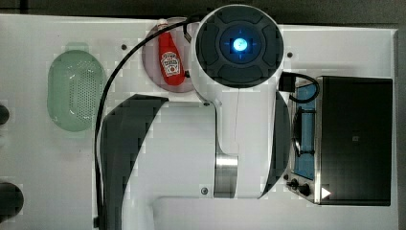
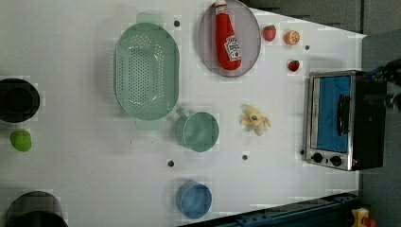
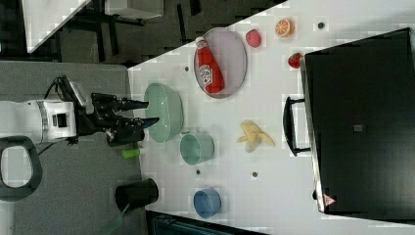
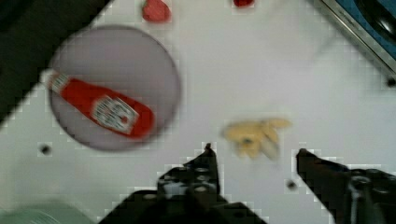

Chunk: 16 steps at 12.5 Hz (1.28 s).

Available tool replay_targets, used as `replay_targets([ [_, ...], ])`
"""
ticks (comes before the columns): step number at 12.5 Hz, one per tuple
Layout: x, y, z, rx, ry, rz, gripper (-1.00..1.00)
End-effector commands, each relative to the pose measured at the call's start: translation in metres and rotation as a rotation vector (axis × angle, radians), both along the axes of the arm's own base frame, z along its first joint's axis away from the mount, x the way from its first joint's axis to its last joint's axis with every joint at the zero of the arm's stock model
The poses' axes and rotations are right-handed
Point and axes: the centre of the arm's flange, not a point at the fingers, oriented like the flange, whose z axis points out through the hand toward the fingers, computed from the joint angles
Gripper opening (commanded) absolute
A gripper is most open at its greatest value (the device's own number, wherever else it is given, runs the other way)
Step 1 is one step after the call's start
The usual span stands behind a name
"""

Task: Pick Banana and place it in mug.

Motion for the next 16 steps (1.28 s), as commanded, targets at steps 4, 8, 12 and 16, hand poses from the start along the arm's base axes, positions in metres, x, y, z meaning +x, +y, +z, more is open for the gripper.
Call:
replay_targets([
  [4, -0.130, -0.016, 0.035, 0.017, 0.074, -0.022, 1.00],
  [8, -0.107, -0.013, -0.035, 0.014, 0.072, 0.020, 1.00],
  [12, -0.086, -0.011, -0.137, 0.013, 0.069, 0.212, 1.00],
  [16, -0.074, -0.010, -0.236, 0.006, 0.054, 0.354, 1.00],
])
